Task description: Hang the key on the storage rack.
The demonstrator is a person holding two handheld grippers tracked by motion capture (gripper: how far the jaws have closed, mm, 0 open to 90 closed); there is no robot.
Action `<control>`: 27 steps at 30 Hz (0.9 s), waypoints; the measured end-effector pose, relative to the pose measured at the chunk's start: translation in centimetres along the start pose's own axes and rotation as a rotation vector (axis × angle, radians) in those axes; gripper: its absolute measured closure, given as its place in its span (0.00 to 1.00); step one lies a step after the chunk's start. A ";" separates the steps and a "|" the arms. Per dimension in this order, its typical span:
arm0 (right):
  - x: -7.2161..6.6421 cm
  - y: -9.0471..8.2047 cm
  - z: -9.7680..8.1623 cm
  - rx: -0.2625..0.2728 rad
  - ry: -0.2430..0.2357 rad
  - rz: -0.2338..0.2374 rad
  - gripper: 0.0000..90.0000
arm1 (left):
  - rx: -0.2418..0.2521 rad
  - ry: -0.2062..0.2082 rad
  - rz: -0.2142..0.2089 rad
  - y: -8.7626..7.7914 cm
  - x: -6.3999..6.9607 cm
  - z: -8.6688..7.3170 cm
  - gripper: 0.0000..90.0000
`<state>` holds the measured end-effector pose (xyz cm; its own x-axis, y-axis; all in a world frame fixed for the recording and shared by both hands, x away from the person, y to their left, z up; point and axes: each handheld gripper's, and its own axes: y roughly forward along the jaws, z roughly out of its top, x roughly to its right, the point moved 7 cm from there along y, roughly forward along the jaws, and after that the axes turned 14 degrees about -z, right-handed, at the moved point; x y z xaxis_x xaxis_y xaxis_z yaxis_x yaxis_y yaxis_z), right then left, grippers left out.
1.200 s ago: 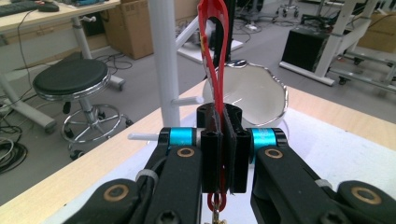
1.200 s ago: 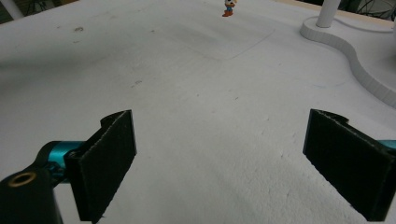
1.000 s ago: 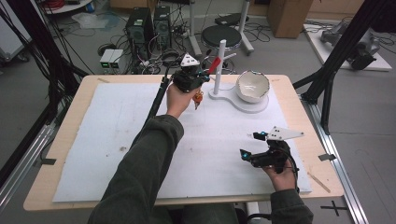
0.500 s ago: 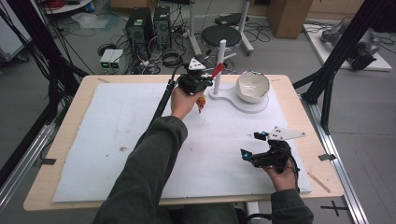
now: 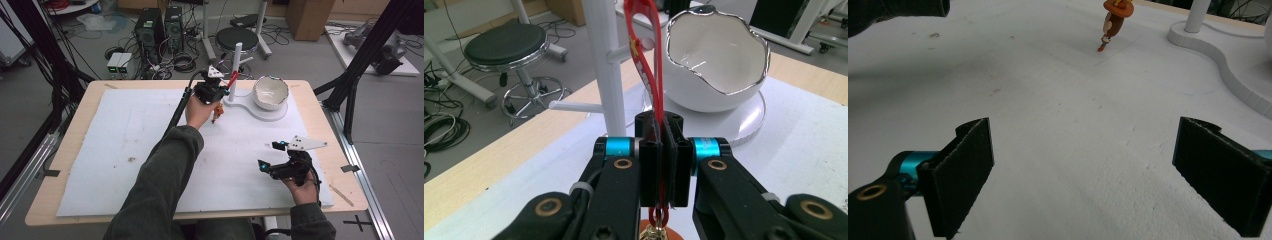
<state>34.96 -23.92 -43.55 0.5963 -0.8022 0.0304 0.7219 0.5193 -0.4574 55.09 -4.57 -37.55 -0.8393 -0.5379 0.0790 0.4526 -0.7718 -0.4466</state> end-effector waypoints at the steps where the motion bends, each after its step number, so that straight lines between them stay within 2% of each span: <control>1: 0.0 0.0 0.0 0.001 0.000 0.000 0.09 | -0.002 -0.003 0.005 0.1 0.0 0.0 0.96; 6: 0.0 0.0 0.0 0.002 -0.001 0.000 0.09 | -0.018 -0.006 0.012 0.4 -0.1 -0.1 0.96; 13: 0.0 -0.1 0.0 0.000 0.001 0.005 0.09 | -0.046 -0.030 0.024 0.8 -0.4 -0.5 0.95; 14: 0.0 -0.1 0.0 0.001 0.002 0.005 0.09 | -0.047 -0.036 0.016 0.9 -0.4 -0.5 0.95; 17: 0.0 -0.1 0.0 0.000 0.000 0.006 0.09 | -0.048 -0.035 0.006 0.9 -0.4 -0.6 0.84; 19: 0.0 0.0 -0.1 -0.001 -0.003 0.005 0.09 | -0.045 -0.025 -0.004 0.8 -0.2 -0.4 0.87; 27: 0.0 -0.1 -0.1 0.002 0.000 0.003 0.09 | -0.012 -0.014 -0.032 -0.2 0.1 0.3 0.86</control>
<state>34.87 -24.05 -43.57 0.5986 -0.8005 0.0289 0.7206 0.5223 -0.4560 55.05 -4.56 -37.25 -0.8488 -0.5180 0.1056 0.4222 -0.7844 -0.4544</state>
